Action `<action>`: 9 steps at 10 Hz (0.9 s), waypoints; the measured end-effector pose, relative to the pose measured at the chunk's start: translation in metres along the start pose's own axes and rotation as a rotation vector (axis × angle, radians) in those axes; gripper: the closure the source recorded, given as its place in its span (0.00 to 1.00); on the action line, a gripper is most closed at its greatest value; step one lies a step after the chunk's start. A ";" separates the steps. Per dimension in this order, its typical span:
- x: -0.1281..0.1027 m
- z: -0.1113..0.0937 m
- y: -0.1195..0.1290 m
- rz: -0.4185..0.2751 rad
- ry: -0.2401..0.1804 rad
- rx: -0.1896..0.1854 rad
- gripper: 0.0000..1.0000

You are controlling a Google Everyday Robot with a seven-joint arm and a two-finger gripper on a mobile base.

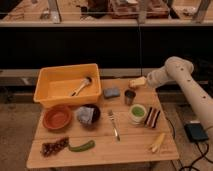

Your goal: Stack cups into tray

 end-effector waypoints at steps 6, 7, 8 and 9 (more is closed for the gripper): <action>-0.004 0.052 0.005 0.087 -0.057 -0.065 0.20; -0.006 0.054 0.009 0.102 -0.061 -0.071 0.20; -0.007 0.056 0.013 0.113 -0.064 -0.075 0.20; -0.009 0.057 0.015 0.123 -0.066 -0.077 0.20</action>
